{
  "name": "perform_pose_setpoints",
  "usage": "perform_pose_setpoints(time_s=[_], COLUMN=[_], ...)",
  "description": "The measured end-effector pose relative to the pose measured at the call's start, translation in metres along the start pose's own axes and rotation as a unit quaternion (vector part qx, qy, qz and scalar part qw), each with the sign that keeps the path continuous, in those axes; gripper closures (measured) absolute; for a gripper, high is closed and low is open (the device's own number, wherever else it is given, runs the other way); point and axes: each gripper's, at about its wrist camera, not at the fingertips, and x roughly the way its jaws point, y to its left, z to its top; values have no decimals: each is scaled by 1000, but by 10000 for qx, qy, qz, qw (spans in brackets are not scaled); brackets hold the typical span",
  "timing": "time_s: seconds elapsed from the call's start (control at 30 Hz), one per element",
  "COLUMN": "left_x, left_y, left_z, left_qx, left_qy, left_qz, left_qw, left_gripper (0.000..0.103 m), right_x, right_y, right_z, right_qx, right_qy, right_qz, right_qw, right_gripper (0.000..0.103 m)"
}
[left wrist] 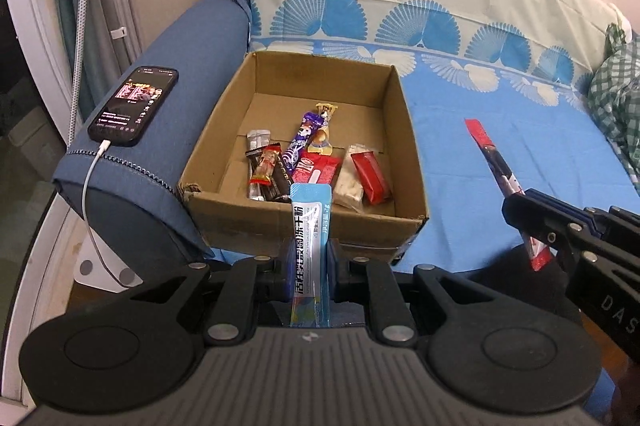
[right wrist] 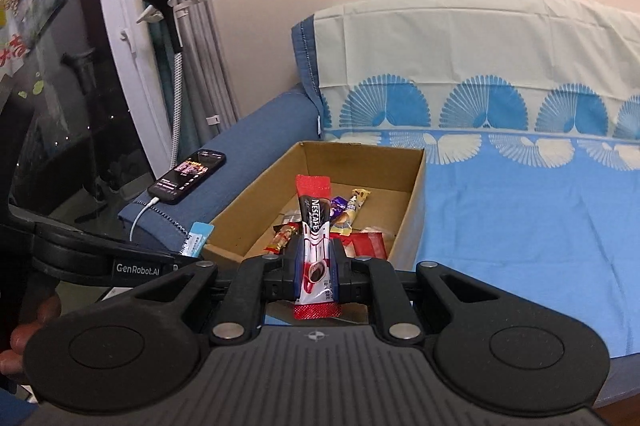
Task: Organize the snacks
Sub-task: 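Carry the blue-white stick and red Nescafe stick over the box with both tools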
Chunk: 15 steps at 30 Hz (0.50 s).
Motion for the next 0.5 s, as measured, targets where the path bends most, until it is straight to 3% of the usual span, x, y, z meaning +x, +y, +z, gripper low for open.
perform_pose_setpoints(time_s=[0.5], left_x=[-12], left_y=[2], left_z=[-6], left_qx=[-68], left_qy=[-148], left_qz=[-105], left_qw=[9998], left_gripper=[86], right_x=[-15], right_y=[11], right_z=[-5], right_qx=[-235], right_qy=[-92], right_qz=[-52], right_qw=[9997], right_gripper=[89])
